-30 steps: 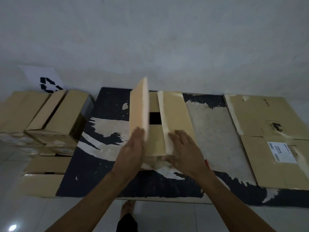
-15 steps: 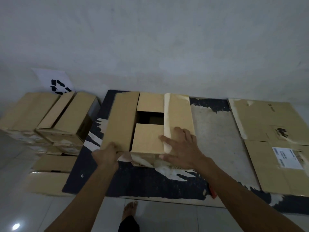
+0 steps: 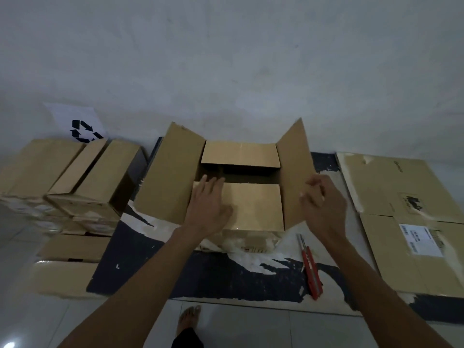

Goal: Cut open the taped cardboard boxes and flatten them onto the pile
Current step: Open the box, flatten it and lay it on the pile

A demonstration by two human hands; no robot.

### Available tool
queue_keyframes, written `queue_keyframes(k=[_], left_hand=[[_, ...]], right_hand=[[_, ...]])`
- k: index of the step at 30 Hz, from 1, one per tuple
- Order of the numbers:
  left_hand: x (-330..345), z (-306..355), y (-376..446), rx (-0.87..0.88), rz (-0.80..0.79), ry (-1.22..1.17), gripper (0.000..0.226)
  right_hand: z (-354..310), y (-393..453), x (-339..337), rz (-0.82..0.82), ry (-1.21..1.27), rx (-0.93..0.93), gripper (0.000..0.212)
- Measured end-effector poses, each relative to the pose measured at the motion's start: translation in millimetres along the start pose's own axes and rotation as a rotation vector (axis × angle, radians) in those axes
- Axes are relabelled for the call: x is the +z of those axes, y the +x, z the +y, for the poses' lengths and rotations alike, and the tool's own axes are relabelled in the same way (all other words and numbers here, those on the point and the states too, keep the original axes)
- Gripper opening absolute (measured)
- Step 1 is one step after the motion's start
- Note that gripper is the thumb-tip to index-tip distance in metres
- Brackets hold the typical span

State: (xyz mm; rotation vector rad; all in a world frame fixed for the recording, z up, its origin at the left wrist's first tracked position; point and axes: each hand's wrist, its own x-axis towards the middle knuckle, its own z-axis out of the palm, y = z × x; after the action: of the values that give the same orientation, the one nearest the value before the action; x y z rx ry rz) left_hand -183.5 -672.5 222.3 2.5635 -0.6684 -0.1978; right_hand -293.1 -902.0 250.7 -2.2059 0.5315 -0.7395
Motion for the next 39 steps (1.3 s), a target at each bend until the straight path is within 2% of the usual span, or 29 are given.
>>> queue_keyframes(k=[2,4,6,7,9,11,14,15,16,18,20,22,24,26,27,28,29,31,33,37,38,39], left_hand=[[1,9,8,-0.051,-0.205,0.084,0.093],[-2,14,15,-0.04,-0.217,0.143,0.105],[-7,12,22,0.002,-0.174,0.2,0.113],[-9,11,26,0.008,-0.197,0.207,0.117],[-13,9,34,-0.02,-0.32,0.198,0.122],[-21,14,36,-0.022,-0.326,0.203,0.108],[-45,32,23,0.114,-0.011,0.106,0.046],[-56,38,15,0.156,-0.001,0.048,0.04],[-66,45,6,0.185,-0.059,0.031,0.046],[-84,55,-10,0.193,-0.292,0.081,0.049],[-88,58,-20,0.102,-0.547,0.097,0.044],[-72,56,-27,-0.007,-0.686,0.082,0.043],[-44,50,-34,-0.063,-0.656,0.143,0.062],[-16,40,-42,-0.05,-0.612,0.244,0.09],[-4,35,-44,-0.048,-0.599,0.29,0.089],[7,32,-47,-0.047,-0.574,0.329,0.077],[17,28,-50,-0.039,-0.528,0.372,0.062],[34,23,-55,-0.02,-0.364,0.452,0.04],[42,20,-59,-0.035,-0.244,0.48,0.029],[40,16,-50,0.0,-0.25,0.487,0.027],[39,16,-47,0.028,-0.288,0.483,0.028],[38,15,-43,0.063,-0.355,0.481,0.031]], right_hand=[[25,-15,-6,0.043,0.079,0.146,0.033],[47,-28,-10,0.031,0.189,0.335,0.045],[62,-37,-11,-0.031,0.153,0.436,0.051],[65,-40,-10,-0.091,0.09,0.463,0.055],[75,-46,-4,-0.199,0.006,0.571,0.079],[86,-49,6,-0.251,-0.077,0.646,0.093],[64,-43,7,-0.309,-0.141,0.614,0.086],[56,-41,7,-0.356,-0.13,0.628,0.084],[51,-39,8,-0.415,-0.115,0.648,0.082],[42,-34,10,-0.515,-0.072,0.688,0.085],[31,-30,13,-0.598,-0.039,0.699,0.091],[22,-28,17,-0.682,-0.012,0.701,0.097],[19,-29,20,-0.742,-0.032,0.674,0.094],[22,-33,25,-0.736,-0.112,0.631,0.062],[24,-35,28,-0.721,-0.133,0.602,0.04],[25,-38,31,-0.709,-0.136,0.589,0.022],[25,-40,33,-0.704,-0.133,0.584,0.012],[18,-42,38,-0.717,-0.163,0.56,0.004],[13,-40,41,-0.761,-0.229,0.537,0.009],[16,-18,41,-0.825,-0.336,0.581,0.017],[17,-11,42,-0.836,-0.383,0.598,0.03],[20,-3,44,-0.82,-0.454,0.6,0.052]])
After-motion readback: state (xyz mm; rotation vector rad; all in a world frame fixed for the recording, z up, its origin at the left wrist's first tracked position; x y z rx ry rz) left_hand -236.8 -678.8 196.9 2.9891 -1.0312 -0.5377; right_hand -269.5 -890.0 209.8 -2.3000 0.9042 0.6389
